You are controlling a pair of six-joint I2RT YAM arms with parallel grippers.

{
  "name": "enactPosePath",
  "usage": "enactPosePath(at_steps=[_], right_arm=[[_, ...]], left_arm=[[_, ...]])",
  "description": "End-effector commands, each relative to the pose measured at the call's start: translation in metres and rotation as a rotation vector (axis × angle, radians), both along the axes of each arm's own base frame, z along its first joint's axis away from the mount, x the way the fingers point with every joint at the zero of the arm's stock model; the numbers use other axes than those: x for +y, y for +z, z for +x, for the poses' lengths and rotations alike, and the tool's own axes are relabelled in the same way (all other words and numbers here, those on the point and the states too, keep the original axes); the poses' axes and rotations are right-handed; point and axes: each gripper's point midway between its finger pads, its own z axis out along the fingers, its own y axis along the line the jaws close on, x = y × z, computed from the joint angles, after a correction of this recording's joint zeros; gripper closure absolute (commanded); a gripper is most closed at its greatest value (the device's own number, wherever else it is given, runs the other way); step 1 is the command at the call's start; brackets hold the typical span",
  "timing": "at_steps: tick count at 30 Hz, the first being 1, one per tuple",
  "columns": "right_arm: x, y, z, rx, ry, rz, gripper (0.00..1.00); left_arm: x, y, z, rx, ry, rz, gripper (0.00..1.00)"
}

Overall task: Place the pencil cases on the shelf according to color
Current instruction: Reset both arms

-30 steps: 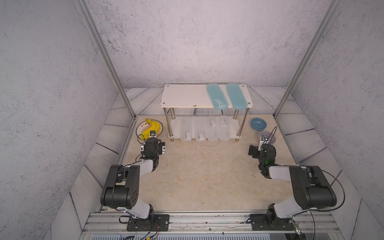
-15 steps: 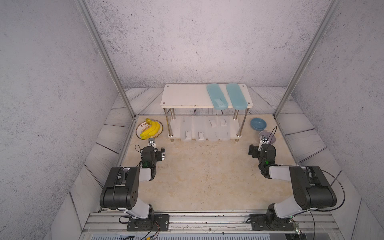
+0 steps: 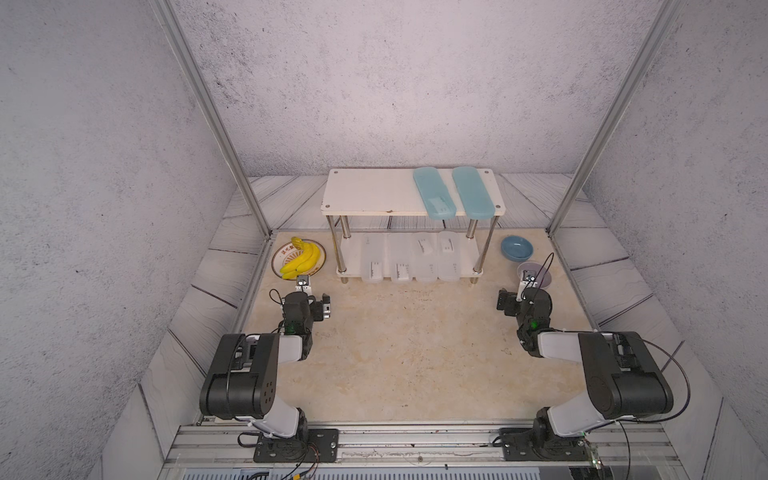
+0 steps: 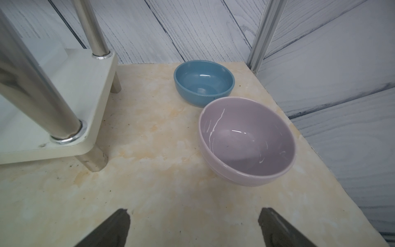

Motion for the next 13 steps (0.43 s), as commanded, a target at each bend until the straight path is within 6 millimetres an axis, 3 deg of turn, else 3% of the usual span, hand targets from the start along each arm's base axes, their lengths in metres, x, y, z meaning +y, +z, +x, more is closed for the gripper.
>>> enactPosePath(at_steps=[1, 13], right_arm=[[-0.0014, -0.0011, -0.0007, -0.002, -0.001, -0.006, 0.0], [-0.0013, -0.0008, -0.0005, -0.003, 0.0, -0.006, 0.0]], left_arm=[[0.0017, 0.0115, 0.0055, -0.029, 0.006, -0.008, 0.01], [0.0023, 0.0116, 0.0063, -0.026, -0.002, -0.018, 0.01]])
